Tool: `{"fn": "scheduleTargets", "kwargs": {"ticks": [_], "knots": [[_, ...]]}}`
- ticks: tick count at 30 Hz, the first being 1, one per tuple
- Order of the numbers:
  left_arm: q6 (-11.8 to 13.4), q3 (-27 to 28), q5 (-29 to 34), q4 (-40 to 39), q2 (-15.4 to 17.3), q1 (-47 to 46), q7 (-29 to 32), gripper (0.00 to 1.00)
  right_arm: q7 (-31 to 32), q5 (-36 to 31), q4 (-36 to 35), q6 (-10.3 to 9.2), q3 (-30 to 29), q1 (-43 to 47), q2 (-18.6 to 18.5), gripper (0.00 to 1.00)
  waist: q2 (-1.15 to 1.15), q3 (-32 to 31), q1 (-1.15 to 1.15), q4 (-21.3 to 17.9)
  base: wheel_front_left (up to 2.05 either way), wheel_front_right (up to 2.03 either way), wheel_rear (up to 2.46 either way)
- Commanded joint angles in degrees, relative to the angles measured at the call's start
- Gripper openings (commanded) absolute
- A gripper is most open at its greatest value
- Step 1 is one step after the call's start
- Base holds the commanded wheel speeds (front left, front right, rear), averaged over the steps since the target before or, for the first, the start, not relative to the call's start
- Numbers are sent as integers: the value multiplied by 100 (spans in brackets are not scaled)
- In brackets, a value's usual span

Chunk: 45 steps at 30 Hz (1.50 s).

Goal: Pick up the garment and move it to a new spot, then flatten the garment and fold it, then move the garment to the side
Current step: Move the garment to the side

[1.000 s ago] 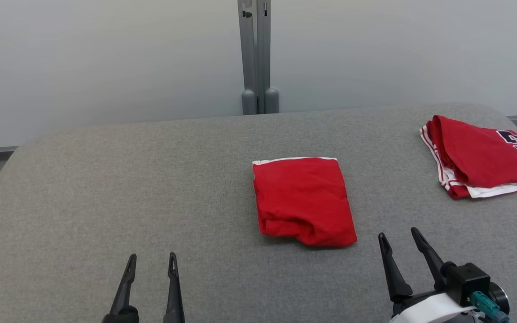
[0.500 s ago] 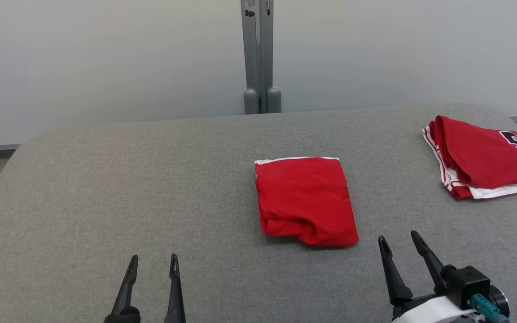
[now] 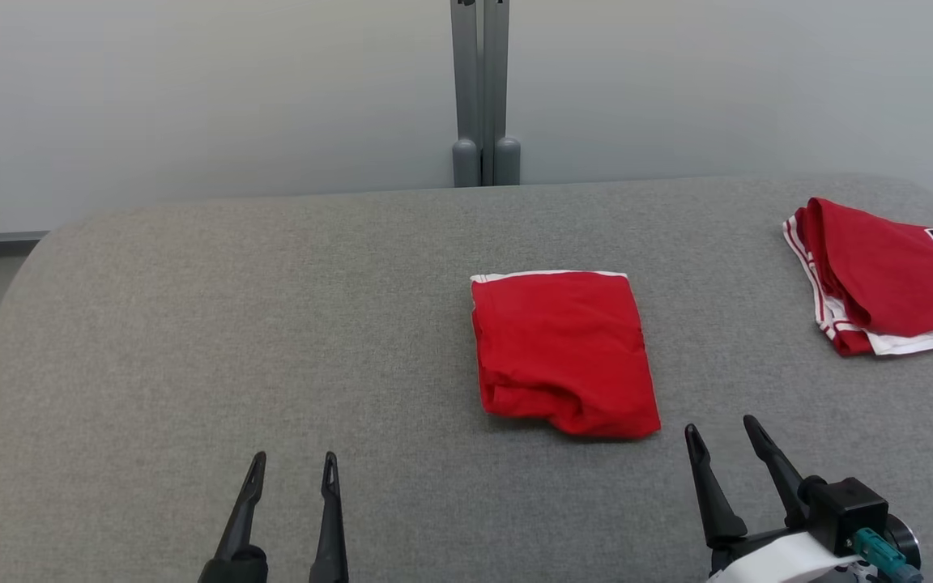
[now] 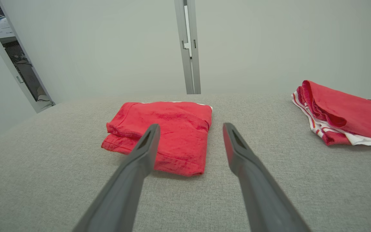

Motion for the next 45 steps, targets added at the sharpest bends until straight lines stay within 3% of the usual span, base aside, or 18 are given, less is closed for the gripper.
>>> {"fn": "scheduleTargets", "kwargs": {"ticks": [1,9,17,25,33,37,38,41,45], "knots": [[-29,-19,58,18,14,-97,1,100,-12,71,18,-8,9,-83,-20,100,0,88,0,91,0,0,0],[8,-144,9,27,14,-259,0,100,-12,563,215,-7,66,-501,-90,100,0,373,0,296,0,0,0],[-18,-310,6,-19,14,-664,0,100,-12,1186,843,-7,286,-1509,-601,100,0,1063,0,492,0,0,0],[18,-521,-52,-56,14,-1104,1,100,201,2792,1828,-7,1070,-2516,-1446,100,0,1628,0,689,0,0,0],[40,-735,-96,-77,14,-1485,0,100,1016,4608,1846,-6,1833,-3226,-2241,100,0,2129,0,790,0,0,0],[71,-811,-123,-59,14,-1615,0,100,1286,5230,1781,-6,2141,-3396,-2404,100,0,2271,0,812,0,0,0],[77,-829,-135,-49,14,-1636,0,100,1316,5322,1752,-6,2227,-3415,-2440,92,0,2289,0,813,0,0,0],[105,-881,-167,-42,14,-1702,1,100,1243,5485,1653,-7,2511,-3475,-2584,0,0,2334,0,800,0,0,0],[119,-881,-151,-48,14,-1729,0,100,1024,5605,1573,-7,2780,-3577,-2809,0,0,2369,0,696,0,0,0]]}}
